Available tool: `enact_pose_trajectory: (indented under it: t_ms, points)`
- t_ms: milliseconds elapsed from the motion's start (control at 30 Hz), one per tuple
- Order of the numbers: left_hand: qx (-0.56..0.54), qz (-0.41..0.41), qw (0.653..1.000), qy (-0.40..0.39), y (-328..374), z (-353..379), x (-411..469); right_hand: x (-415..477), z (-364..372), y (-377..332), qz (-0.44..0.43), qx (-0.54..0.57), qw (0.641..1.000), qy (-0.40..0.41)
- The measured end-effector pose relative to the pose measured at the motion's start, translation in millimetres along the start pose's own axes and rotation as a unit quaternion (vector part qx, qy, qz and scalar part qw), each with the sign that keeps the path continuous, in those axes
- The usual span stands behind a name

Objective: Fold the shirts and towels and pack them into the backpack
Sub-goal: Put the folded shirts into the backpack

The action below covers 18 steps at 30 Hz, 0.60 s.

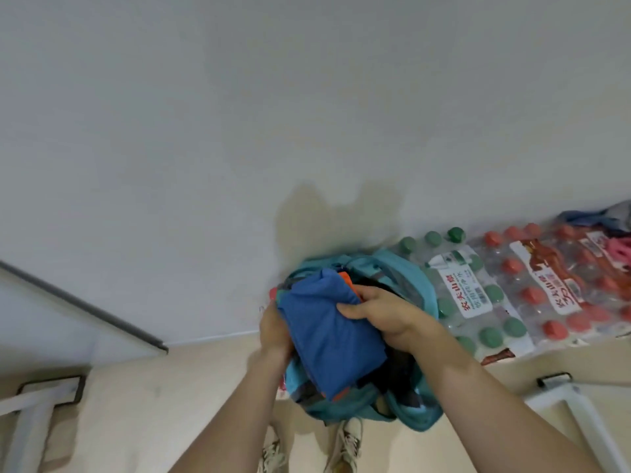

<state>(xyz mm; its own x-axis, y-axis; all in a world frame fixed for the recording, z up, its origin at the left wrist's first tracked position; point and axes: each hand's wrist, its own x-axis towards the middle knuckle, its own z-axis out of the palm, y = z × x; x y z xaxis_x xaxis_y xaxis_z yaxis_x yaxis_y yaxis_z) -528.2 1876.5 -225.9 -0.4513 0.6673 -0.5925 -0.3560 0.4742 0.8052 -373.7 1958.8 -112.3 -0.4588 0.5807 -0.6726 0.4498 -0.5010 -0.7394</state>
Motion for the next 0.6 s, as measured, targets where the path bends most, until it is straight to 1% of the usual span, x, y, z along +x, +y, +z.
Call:
enact_pose_trajectory:
  t_ms: [33, 67, 100, 133, 167, 233, 267, 333, 400, 433, 467, 500, 533, 567, 600]
  points:
    - [0.014, 0.015, 1.0, 0.006, 20.3, -3.7, -12.0, 7.6, 1.2, 1.8, 0.006, -0.035, 0.999, 0.024]
    - [-0.006, 0.014, 0.999, 0.029, 33.4, -7.9, -21.2, 15.9, 0.7, 4.4, 0.014, -0.068, 0.996, 0.054]
    - [-0.023, -0.002, 0.999, 0.032, 37.2, -13.7, -24.9, 23.7, -0.7, 7.4, 0.028, -0.094, 0.992, 0.085]
    - [-0.051, -0.03, 0.998, 0.014, 44.6, -18.2, -32.0, 32.0, -1.4, 10.3, 0.044, -0.129, 0.985, 0.106]
    - [-0.077, -0.049, 0.996, -0.001, 46.1, -22.9, -35.1, 38.9, -1.8, 13.6, 0.064, -0.187, 0.973, 0.115]
    - [-0.101, -0.077, 0.991, -0.035, 44.5, -25.3, -39.7, 48.8, -0.5, 20.8, 0.11, -0.311, 0.936, 0.126]
    - [-0.106, -0.085, 0.989, -0.053, 44.3, -24.3, -40.5, 52.6, -0.3, 23.2, 0.119, -0.355, 0.919, 0.123]
    - [-0.111, -0.096, 0.987, -0.064, 46.7, -18.2, -38.5, 60.1, 0.5, 28.3, 0.114, -0.415, 0.897, 0.1]
    - [-0.086, -0.088, 0.991, -0.057, 43.0, -12.3, -31.9, 63.0, 4.4, 33.0, 0.12, -0.502, 0.853, 0.075]
    - [-0.053, -0.071, 0.995, -0.046, 42.7, -10.1, -29.2, 60.6, 7.3, 35.0, 0.113, -0.551, 0.823, 0.081]
    - [-0.015, -0.048, 0.998, -0.037, 40.6, -8.3, -25.8, 55.0, 11.4, 36.5, 0.091, -0.59, 0.795, 0.111]
    - [0.029, -0.026, 0.999, -0.029, 40.0, -7.2, -24.0, 43.1, 16.8, 36.9, 0.027, -0.627, 0.764, 0.152]
    - [0.084, 0.001, 0.996, -0.02, 39.2, -6.7, -22.6, 28.3, 21.9, 37.0, -0.063, -0.646, 0.737, 0.188]
    - [0.145, 0.031, 0.989, -0.006, 38.7, -5.9, -22.6, 14.6, 25.5, 36.4, -0.153, -0.646, 0.717, 0.215]
    - [0.209, 0.058, 0.976, 0.02, 36.6, -4.8, -23.4, 2.7, 26.5, 35.7, -0.223, -0.635, 0.701, 0.235]
